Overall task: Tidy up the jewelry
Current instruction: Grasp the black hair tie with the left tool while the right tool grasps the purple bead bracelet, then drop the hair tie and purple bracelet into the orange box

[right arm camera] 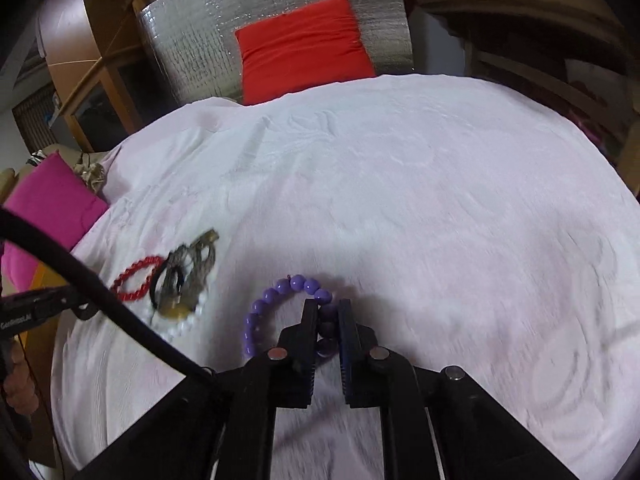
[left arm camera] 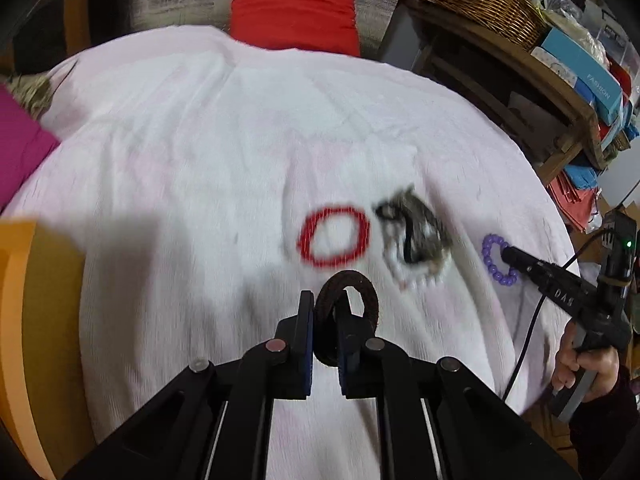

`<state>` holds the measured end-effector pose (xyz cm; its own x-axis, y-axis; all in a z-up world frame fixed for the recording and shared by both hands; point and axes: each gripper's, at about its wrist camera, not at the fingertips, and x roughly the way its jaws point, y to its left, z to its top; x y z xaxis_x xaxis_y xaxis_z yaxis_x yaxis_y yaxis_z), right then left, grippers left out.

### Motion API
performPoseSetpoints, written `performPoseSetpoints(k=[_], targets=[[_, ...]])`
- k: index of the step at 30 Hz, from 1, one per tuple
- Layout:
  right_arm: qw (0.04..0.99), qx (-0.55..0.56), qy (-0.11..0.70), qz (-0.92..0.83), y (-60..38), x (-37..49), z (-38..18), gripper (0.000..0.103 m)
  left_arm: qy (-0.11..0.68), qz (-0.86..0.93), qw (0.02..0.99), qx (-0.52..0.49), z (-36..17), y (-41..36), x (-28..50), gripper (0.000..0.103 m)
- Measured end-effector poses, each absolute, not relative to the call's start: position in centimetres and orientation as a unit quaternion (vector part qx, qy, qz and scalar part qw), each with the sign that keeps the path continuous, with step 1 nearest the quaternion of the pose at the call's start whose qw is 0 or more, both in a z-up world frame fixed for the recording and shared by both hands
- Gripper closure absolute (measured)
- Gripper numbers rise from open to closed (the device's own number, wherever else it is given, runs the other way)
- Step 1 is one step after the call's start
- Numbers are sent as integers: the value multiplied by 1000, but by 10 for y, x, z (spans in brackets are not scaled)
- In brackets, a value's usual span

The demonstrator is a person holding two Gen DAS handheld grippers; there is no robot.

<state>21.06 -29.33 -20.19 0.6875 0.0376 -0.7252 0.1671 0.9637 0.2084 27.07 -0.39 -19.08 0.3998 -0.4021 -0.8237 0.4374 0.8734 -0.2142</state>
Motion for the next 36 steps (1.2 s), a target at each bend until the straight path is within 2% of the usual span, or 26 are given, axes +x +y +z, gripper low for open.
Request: performPoseSetpoints(k=[11, 21, 29, 36], targets=[[907, 168, 386, 24, -269, 163, -183, 93, 472, -203, 858, 25, -175, 35, 192, 93], [916, 129, 369, 93, -198, 156, -142, 93, 435, -156, 887, -9, -138, 109, 152, 93], [905, 83, 368, 196, -88, 183, -117, 93, 428, -73, 900, -49, -131, 207, 121, 93], [885, 65, 368, 279, 17, 217, -113, 93, 459, -33, 885, -73, -162, 253, 115, 93]])
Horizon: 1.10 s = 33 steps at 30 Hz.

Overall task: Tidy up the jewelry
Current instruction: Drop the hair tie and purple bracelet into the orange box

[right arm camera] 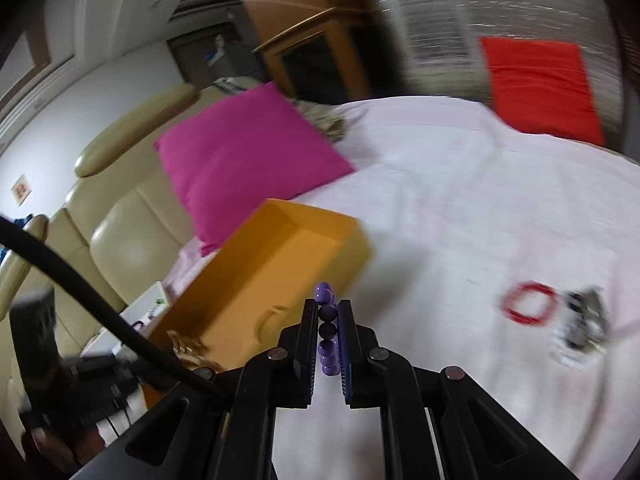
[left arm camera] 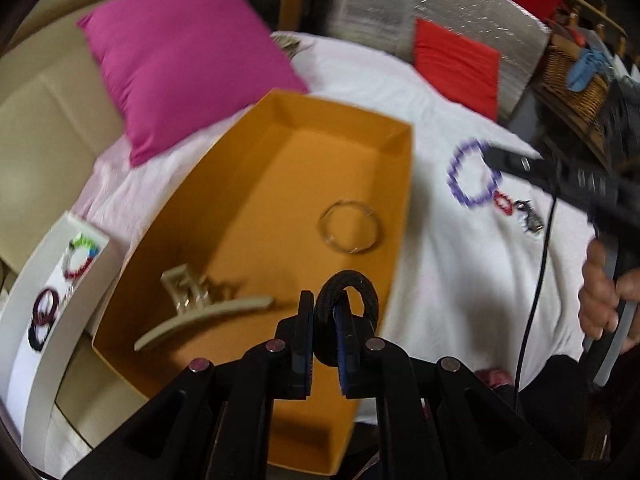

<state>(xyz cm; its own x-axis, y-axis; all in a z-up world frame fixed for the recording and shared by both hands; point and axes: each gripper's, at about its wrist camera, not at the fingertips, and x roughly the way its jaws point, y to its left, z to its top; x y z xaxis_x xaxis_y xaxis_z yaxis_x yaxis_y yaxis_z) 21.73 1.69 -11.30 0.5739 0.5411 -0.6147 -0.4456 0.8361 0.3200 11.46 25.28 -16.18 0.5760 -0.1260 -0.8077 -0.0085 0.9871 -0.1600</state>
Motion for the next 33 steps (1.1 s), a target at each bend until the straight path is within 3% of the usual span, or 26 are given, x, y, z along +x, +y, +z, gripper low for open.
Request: performPoseSetpoints(k=[10, 13, 14, 15, 17, 20, 33], targets=[[867, 55, 401, 290, 103, 270, -145, 91, 508, -22, 858, -74, -199, 249, 134, 90], [864, 71, 411, 283, 111, 293, -145, 81, 505, -13, 860, -70, -194, 250, 138, 69], [864, 83, 410, 280, 109, 298, -143, 68, 500, -4, 863, -69, -190, 250, 139, 48], [863, 102, 407, 282, 104, 303, -139, 54, 493, 3, 867, -69, -186, 251, 139, 38], [867, 136, 382, 289, 90, 304, -128, 46, 475, 14, 877, -63, -176, 252, 135, 38], [883, 133, 353, 278, 64, 293, -116, 46, 463, 26, 884, -51, -165, 250, 132, 38], [894, 166, 370, 193, -103, 188, -144, 46, 445, -23, 895, -4, -134, 171, 110, 38]])
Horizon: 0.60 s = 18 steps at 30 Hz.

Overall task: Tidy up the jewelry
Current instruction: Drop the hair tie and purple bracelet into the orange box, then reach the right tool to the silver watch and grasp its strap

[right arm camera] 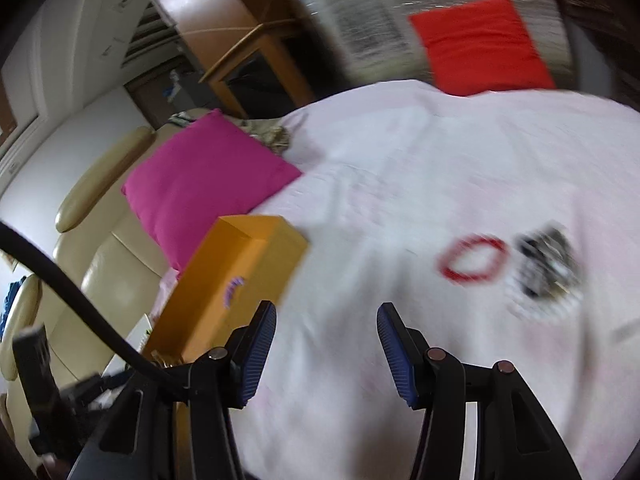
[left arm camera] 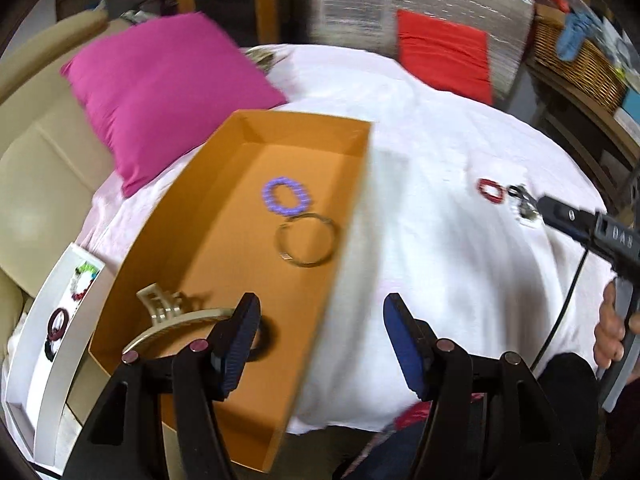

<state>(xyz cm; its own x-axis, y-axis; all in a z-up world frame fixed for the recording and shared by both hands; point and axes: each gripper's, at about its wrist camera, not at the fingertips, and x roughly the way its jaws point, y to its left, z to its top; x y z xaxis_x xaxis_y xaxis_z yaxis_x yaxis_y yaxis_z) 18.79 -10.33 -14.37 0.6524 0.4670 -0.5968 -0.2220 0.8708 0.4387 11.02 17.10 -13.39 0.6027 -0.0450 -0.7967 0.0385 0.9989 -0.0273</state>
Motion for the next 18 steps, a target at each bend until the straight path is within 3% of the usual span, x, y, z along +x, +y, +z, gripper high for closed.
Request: performPoseSetpoints(k=[18], targets=[[899, 264, 330, 112, -249, 112, -162, 49, 460, -118, 876, 80, -126, 49, 95, 35]])
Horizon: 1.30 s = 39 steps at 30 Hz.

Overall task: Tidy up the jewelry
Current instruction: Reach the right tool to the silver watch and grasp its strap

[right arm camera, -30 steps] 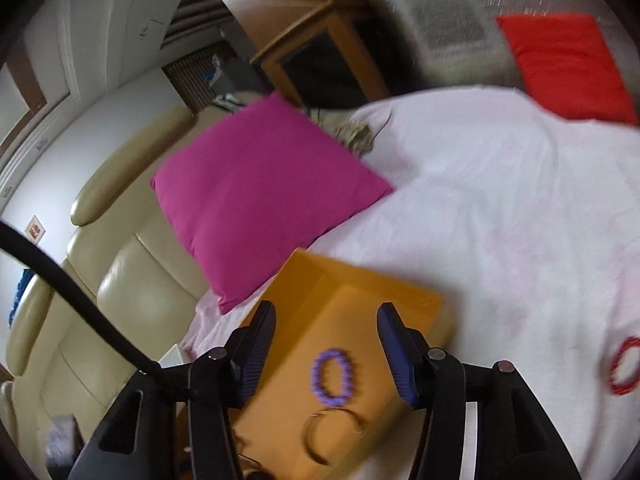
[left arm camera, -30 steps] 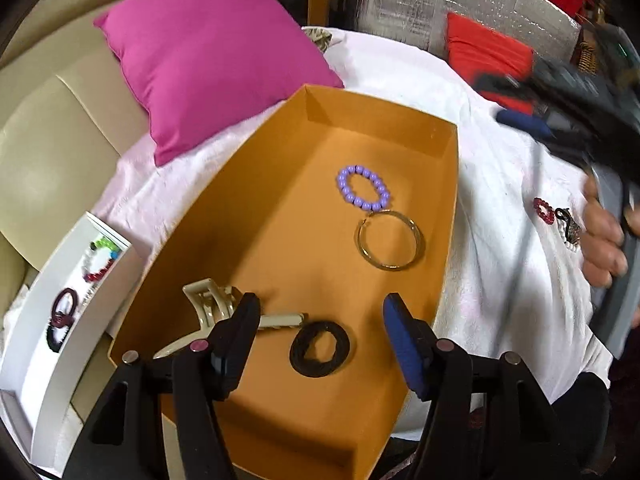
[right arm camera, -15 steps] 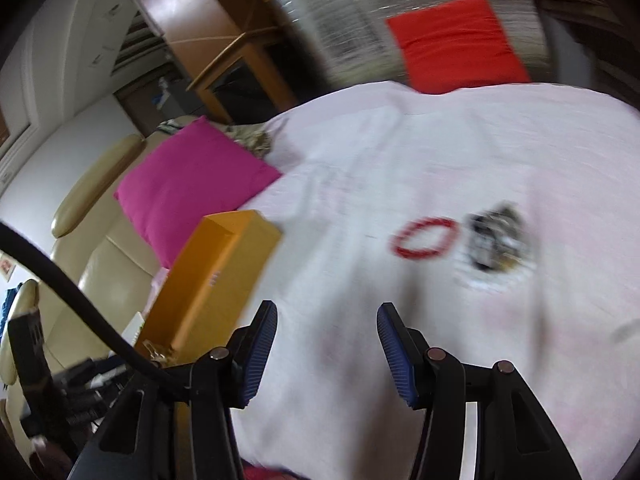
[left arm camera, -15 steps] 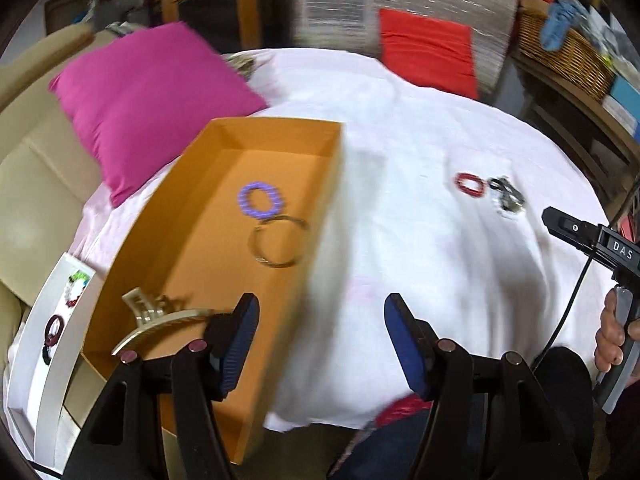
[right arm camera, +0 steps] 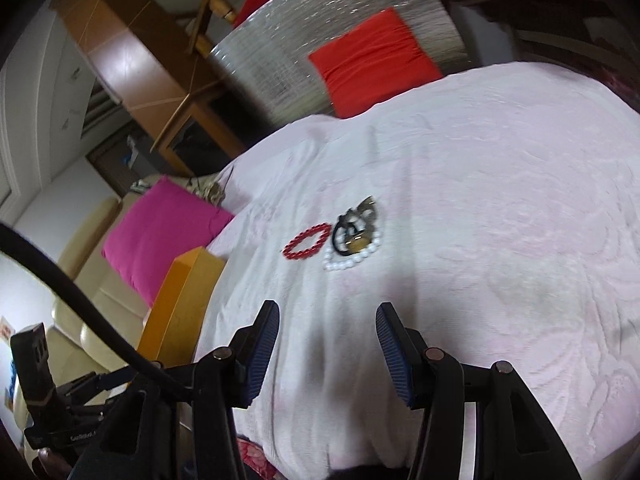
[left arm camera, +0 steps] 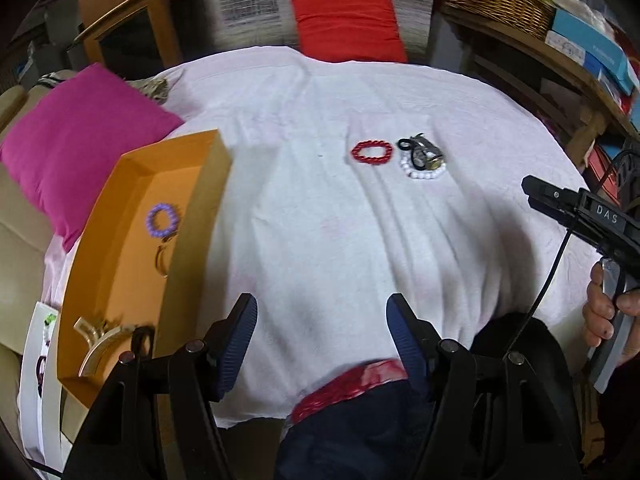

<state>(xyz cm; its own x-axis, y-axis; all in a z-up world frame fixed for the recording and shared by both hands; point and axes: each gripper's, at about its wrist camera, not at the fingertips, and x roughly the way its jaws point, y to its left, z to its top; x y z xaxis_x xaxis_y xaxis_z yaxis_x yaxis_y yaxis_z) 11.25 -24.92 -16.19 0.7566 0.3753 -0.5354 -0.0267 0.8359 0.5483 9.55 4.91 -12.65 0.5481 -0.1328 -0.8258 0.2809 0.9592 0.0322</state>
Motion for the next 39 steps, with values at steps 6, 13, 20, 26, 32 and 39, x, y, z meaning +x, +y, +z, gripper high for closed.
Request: performPoseSetpoints(k=[6, 13, 20, 26, 32, 39], targets=[[896, 290, 324, 91, -278, 110, -173, 49, 465, -141, 871, 72, -124, 25, 126, 35], [897, 295, 316, 91, -292, 121, -173, 49, 465, -133, 873, 70, -129, 8, 161, 35], [897, 271, 338, 91, -276, 153, -182, 67, 481, -123, 865, 71, -149, 14, 171, 35], [905, 222, 351, 97, -247, 204, -178, 70, 504, -117, 855, 47, -166, 29, 173, 35], [902, 179, 384, 77, -225, 252, -186, 80, 498, -109, 860, 42, -163, 43, 177, 35], [897, 163, 406, 63, -219, 270, -201, 99, 502, -107, 857, 37, -165, 51, 181, 35]])
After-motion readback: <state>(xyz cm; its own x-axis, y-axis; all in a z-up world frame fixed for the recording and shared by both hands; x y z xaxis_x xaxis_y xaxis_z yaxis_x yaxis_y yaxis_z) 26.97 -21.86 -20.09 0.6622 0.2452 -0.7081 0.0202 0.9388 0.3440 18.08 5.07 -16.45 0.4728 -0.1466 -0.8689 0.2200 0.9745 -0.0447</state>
